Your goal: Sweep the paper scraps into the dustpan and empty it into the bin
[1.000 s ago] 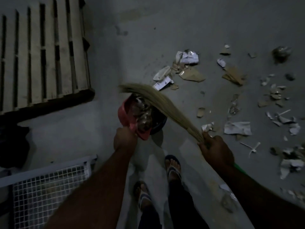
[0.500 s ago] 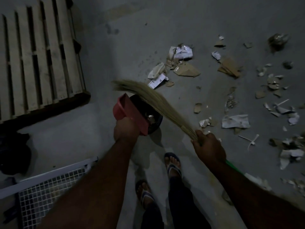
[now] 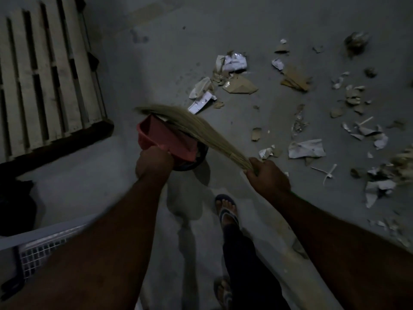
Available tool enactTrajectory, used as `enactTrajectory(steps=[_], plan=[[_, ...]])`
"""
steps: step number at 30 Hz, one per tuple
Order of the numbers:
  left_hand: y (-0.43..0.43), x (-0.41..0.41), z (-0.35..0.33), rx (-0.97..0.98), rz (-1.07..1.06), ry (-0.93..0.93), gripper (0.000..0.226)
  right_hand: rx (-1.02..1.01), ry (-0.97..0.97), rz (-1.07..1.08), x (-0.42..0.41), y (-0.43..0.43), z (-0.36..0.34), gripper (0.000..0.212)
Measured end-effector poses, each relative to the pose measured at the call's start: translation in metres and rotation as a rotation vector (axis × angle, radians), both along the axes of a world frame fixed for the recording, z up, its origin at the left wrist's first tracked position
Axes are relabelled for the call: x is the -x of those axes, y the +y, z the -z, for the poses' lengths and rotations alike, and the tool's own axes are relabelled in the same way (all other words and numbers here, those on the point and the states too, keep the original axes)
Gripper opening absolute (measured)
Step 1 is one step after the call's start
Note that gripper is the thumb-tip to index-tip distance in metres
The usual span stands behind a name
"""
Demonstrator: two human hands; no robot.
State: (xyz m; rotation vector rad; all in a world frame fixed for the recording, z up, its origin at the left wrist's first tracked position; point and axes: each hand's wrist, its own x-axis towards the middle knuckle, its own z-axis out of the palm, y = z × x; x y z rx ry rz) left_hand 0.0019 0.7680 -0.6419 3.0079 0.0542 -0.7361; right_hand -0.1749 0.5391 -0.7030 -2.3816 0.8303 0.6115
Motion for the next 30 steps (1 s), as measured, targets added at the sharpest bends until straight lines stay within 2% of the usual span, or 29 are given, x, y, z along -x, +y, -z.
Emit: enactTrajectory(steps=[5, 8, 11, 14, 16, 19, 25, 30], plan=[[0.008, 0.043, -0.014, -0.041, 0.168, 0.035, 0.037, -0.007, -0.064, 0.061, 0.048, -0.001, -0.018, 0.049], [0.021, 0.086, -0.031, -0.041, 0.375, -0.001, 0.037, 0.016, -0.118, 0.08, 0.095, 0.002, -0.039, 0.043], [0.025, 0.149, -0.065, 0.055, 0.384, -0.05, 0.047, -0.003, -0.173, 0.113, 0.157, 0.009, -0.068, 0.036], [0.017, 0.229, -0.095, 0.196, 0.42, -0.032, 0.042, -0.022, -0.168, 0.175, 0.236, 0.016, -0.096, 0.039], [0.012, 0.284, -0.106, 0.309, 0.317, 0.014, 0.043, -0.024, -0.15, 0.214, 0.293, 0.016, -0.111, 0.042], [0.009, 0.352, -0.08, 0.379, 0.254, 0.062, 0.044, -0.053, -0.113, 0.288, 0.377, 0.004, -0.122, 0.043], [0.011, 0.473, -0.017, 0.266, 0.389, 0.249, 0.042, -0.023, 0.073, 0.584, 0.552, -0.049, -0.117, 0.047], [0.025, 0.541, 0.021, 0.186, 0.387, 0.366, 0.035, 0.023, 0.235, 0.643, 0.665, -0.091, -0.109, 0.05]])
